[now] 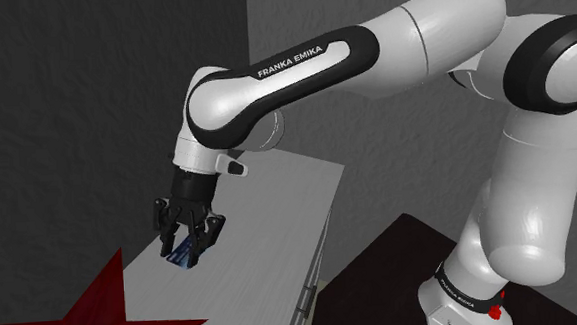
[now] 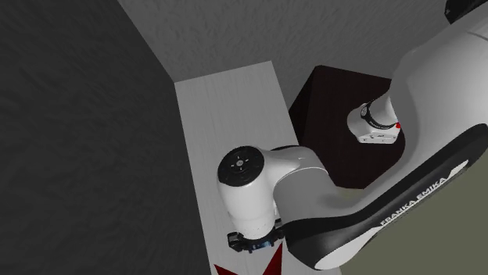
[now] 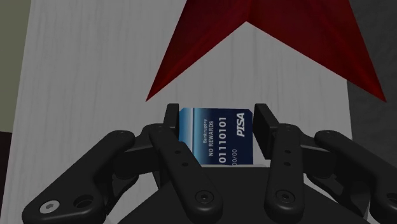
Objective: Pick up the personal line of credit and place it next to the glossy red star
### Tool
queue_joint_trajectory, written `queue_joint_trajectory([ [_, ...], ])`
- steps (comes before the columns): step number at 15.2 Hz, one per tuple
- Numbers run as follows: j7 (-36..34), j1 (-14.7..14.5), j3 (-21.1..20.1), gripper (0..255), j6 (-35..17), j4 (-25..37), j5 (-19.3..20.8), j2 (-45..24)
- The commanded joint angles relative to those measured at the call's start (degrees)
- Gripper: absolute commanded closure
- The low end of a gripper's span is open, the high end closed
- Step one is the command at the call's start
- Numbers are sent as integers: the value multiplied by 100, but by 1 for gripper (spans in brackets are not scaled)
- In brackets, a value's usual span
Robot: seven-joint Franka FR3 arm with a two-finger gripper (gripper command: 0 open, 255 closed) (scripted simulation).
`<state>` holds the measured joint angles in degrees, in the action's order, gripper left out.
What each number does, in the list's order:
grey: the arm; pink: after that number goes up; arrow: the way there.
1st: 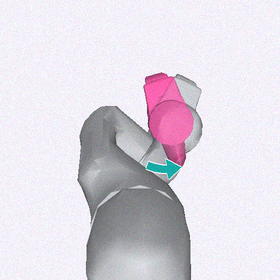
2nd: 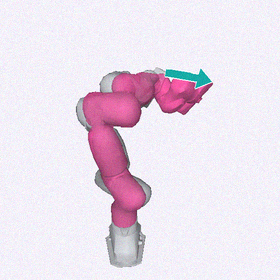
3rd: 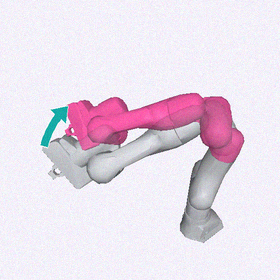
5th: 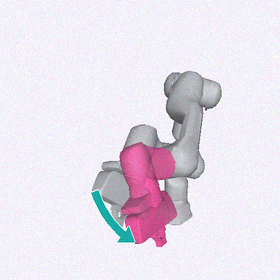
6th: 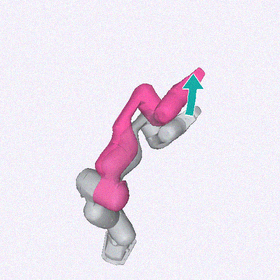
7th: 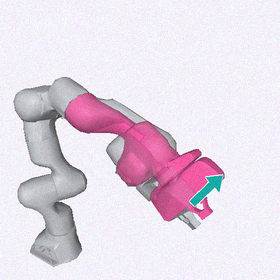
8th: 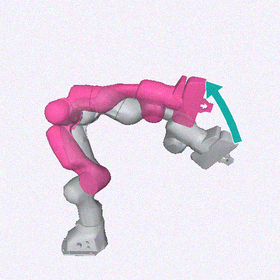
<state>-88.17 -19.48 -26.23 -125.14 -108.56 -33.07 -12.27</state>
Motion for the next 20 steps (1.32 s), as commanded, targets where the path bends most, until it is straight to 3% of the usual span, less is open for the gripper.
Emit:
queue_joint_trajectory([
  [1,71,-7,-5,255,-121,-89,-27,-46],
  [15,534,-85,-22,255,-953,-452,-141,-620],
  [20,559,-90,-22,255,-996,-464,-147,-656],
])
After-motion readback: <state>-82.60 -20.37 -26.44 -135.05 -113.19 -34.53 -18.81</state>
